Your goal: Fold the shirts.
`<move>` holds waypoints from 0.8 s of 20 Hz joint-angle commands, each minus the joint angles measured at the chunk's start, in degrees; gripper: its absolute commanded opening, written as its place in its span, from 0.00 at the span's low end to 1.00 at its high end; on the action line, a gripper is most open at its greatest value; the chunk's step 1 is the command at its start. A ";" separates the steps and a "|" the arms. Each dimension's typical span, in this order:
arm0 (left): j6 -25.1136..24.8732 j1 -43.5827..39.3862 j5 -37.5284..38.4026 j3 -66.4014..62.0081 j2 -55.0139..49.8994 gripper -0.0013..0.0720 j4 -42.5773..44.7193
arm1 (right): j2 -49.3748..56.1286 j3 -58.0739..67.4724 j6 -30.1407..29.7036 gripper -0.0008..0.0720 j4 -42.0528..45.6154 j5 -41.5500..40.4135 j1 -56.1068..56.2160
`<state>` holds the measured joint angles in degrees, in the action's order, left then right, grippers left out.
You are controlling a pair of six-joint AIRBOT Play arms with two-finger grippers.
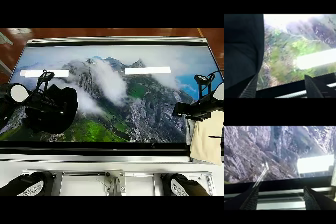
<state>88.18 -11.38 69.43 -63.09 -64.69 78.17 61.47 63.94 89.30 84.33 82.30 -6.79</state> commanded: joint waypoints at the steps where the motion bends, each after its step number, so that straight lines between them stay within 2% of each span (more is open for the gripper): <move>1: -0.02 0.04 0.00 0.02 0.04 0.93 0.00 | 0.02 -0.02 0.00 0.92 -0.02 0.00 0.07; 16: -0.02 0.02 -0.81 0.04 0.02 0.93 -0.17 | 0.02 -0.02 0.00 0.92 -0.02 -0.07 0.07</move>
<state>88.18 -11.38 69.34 -63.09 -64.69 78.17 61.47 63.94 89.30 84.33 82.28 -6.79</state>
